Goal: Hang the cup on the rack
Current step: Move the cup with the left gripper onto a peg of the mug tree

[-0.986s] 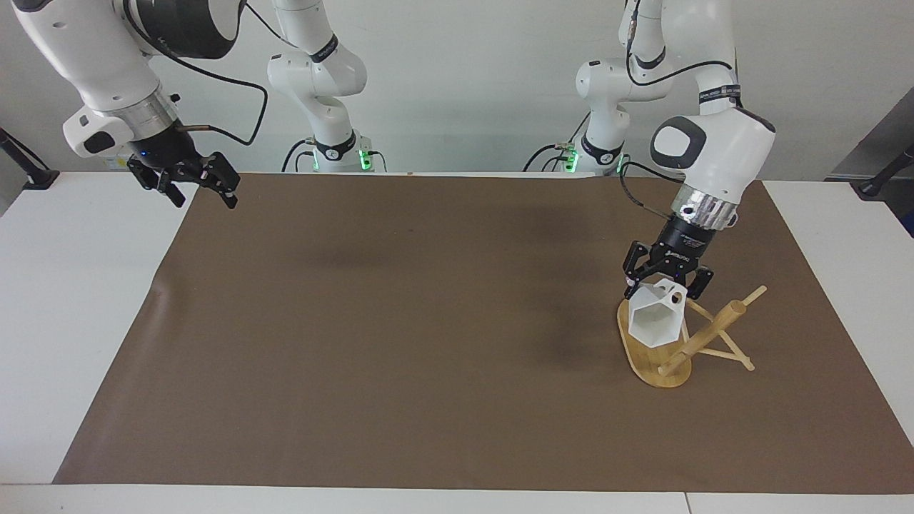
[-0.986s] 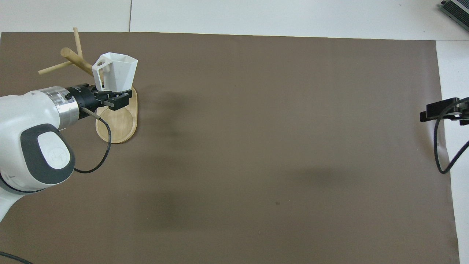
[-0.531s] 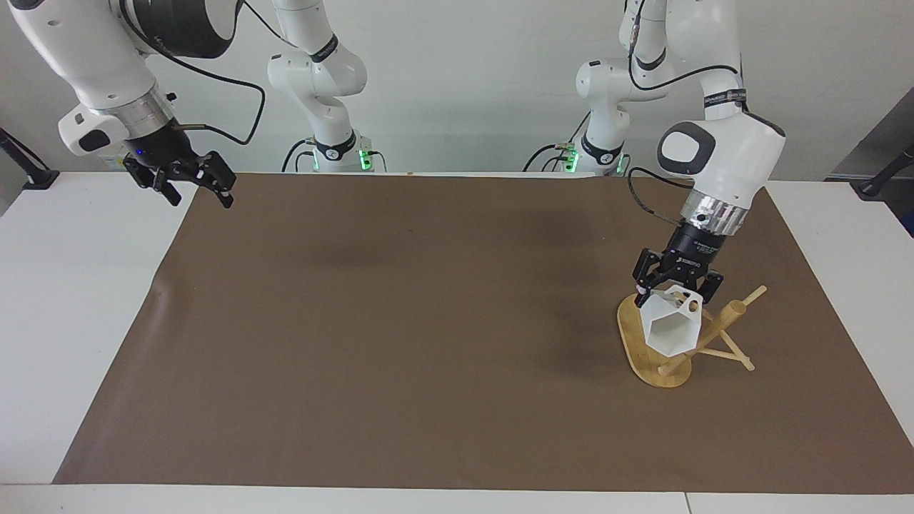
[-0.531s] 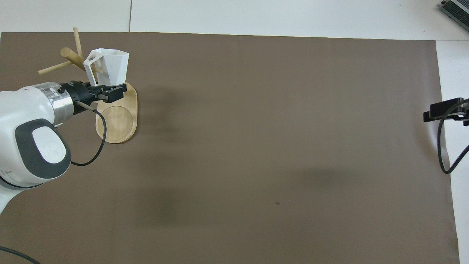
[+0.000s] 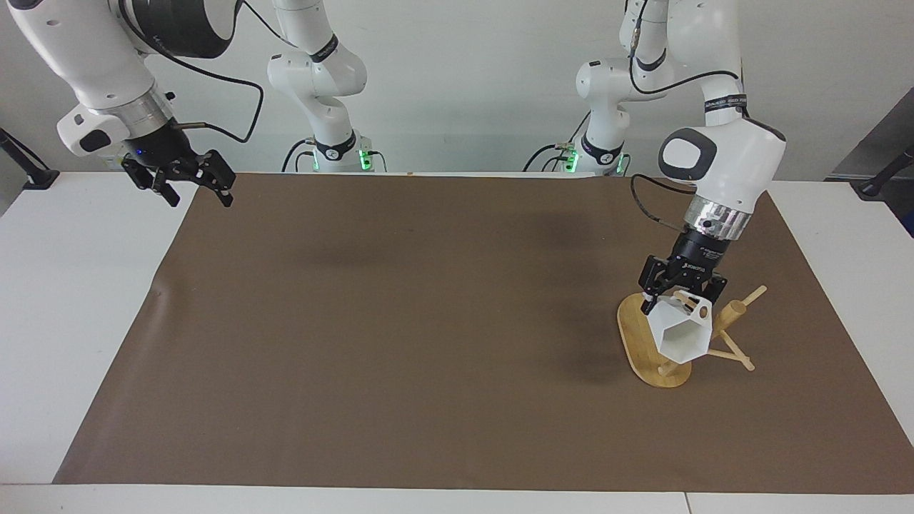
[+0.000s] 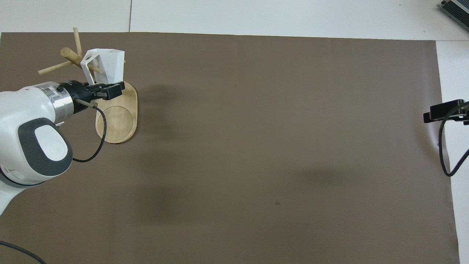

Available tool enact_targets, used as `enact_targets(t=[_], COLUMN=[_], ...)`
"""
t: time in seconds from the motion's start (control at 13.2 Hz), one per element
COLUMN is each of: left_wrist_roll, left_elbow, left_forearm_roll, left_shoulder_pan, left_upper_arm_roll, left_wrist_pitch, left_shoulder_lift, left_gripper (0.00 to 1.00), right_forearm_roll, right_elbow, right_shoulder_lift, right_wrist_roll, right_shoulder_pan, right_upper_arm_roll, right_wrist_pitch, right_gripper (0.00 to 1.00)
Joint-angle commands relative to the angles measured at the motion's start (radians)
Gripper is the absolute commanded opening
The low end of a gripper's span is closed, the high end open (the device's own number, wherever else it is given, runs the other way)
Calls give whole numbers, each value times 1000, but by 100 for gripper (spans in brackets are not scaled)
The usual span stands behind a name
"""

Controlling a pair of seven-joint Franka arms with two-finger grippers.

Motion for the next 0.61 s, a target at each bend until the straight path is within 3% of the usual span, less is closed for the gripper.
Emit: enact_targets(t=[0.0, 0.38, 0.45, 0.53], left_wrist_roll=[-102, -128, -125, -120], left_elbow=[-2, -13, -13, -13], left_forearm_roll=[14, 14, 14, 16], left_shoulder_pan=[23, 31, 31, 28], left_upper_arm_roll=[-8, -6, -6, -6], left_wrist_pitch=[22, 19, 17, 17], left_shoulder_lift=[2, 0, 2, 0], left_gripper=[0, 0, 7, 22], right_forearm_roll=[-18, -16, -16, -16], right_elbow=[-11, -14, -14, -14], right_shoulder_lift=[-15, -16, -16, -16], right_wrist_roll=[-16, -16, -16, -16], right_shoulder_pan=[-1, -1, -1, -1], right_upper_arm_roll=[1, 4, 4, 6], right_wrist_pitch=[-4, -7, -7, -7], right_gripper=[100, 100, 100, 100])
